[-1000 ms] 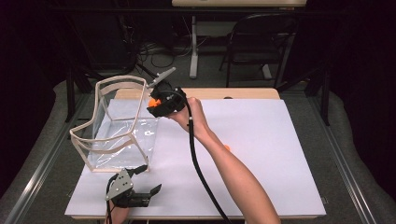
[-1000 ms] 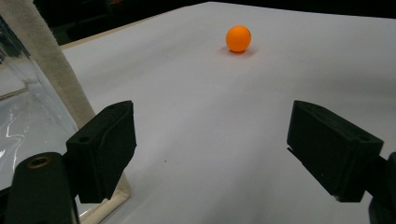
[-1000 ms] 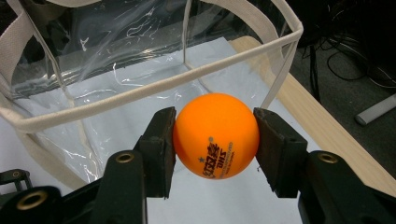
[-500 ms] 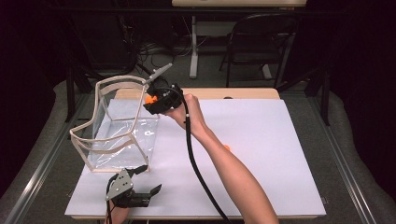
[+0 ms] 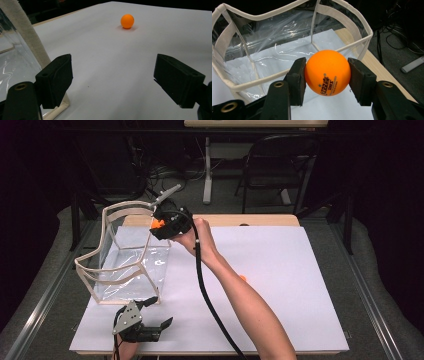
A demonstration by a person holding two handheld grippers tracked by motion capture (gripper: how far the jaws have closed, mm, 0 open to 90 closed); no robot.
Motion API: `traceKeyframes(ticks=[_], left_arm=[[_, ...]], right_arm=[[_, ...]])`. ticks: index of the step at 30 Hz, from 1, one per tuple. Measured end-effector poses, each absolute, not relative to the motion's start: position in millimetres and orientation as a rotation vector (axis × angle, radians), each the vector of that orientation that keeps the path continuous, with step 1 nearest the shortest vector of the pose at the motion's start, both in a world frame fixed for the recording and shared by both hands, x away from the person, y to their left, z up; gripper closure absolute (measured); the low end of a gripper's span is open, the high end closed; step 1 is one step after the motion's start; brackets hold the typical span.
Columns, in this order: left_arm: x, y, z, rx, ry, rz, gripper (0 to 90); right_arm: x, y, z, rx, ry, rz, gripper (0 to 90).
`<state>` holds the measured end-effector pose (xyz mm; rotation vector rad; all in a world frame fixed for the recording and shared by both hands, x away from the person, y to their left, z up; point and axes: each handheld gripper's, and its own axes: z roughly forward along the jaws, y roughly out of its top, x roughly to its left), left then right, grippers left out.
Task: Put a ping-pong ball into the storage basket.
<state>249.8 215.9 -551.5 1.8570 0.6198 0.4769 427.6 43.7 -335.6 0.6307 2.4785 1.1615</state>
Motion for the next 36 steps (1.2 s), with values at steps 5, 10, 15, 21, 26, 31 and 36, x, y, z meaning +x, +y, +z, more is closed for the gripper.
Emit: traceKeyframes(ticks=[5, 10, 15, 21, 26, 31, 36], left_arm=[[249.9, 215.2, -551.7, 1.862, 0.614, 0.477, 15.7], [249.8, 215.3, -551.7, 1.862, 0.614, 0.476, 15.7], [249.7, 215.3, -551.6, 1.862, 0.612, 0.475, 15.7], [250.0, 215.5, -551.7, 1.863, 0.611, 0.474, 15.7], [250.2, 215.9, -551.8, 1.864, 0.612, 0.473, 15.7], [249.8, 215.5, -551.7, 1.864, 0.609, 0.471, 15.7], [249.9, 216.4, -551.7, 1.862, 0.615, 0.472, 15.7]], right_arm=[[427.4, 46.6, -333.9, 0.624, 2.479, 1.165, 51.0], [425.0, 52.3, -329.1, 0.608, 2.475, 1.172, 51.0], [424.7, 58.8, -326.4, 0.599, 2.48, 1.175, 51.0], [425.9, 65.2, -327.2, 0.581, 2.49, 1.167, 51.0], [426.7, 70.7, -327.0, 0.578, 2.496, 1.175, 51.0], [427.1, 74.8, -326.5, 0.567, 2.502, 1.174, 51.0], [428.3, 79.7, -327.9, 0.566, 2.506, 1.178, 51.0]])
